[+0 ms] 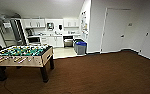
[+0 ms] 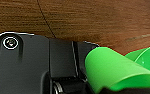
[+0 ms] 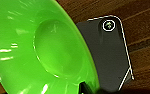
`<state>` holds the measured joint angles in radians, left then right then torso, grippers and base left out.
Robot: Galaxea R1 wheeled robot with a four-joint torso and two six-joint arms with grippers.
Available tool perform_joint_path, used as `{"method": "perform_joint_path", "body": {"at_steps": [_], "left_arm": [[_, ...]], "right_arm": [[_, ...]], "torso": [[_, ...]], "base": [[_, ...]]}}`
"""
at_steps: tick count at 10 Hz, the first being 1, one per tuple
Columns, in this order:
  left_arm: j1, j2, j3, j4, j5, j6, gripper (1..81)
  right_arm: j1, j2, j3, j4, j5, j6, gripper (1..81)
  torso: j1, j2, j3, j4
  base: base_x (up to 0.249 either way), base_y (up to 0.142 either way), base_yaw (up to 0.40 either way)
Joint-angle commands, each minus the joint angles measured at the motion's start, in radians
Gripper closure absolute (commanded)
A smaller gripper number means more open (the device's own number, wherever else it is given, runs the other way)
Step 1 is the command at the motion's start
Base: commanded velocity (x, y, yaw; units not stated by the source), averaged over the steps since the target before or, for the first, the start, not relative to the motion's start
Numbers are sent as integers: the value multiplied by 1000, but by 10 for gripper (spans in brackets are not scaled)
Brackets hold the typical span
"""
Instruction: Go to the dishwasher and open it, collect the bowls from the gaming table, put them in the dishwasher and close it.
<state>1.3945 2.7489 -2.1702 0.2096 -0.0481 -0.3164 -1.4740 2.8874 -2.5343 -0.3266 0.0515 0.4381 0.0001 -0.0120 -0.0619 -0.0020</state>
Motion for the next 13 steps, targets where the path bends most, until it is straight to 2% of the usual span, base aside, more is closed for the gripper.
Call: {"method": "perform_joint_path", "body": {"at_steps": [1, 10, 13], "left_arm": [[-64, -11, 18, 8, 33, 3, 811], [-58, -12, 16, 8, 30, 3, 811], [-56, -24, 18, 10, 8, 3, 811]], "right_arm": [[51, -5, 10, -17, -45, -6, 811], [54, -5, 10, -17, -45, -6, 811], [57, -3, 10, -23, -45, -6, 811]], "torso": [[0, 0, 0, 0], [0, 0, 0, 0], [1, 0, 0, 0]], "base": [[115, 0, 0], [117, 0, 0], [133, 0, 0]]}}
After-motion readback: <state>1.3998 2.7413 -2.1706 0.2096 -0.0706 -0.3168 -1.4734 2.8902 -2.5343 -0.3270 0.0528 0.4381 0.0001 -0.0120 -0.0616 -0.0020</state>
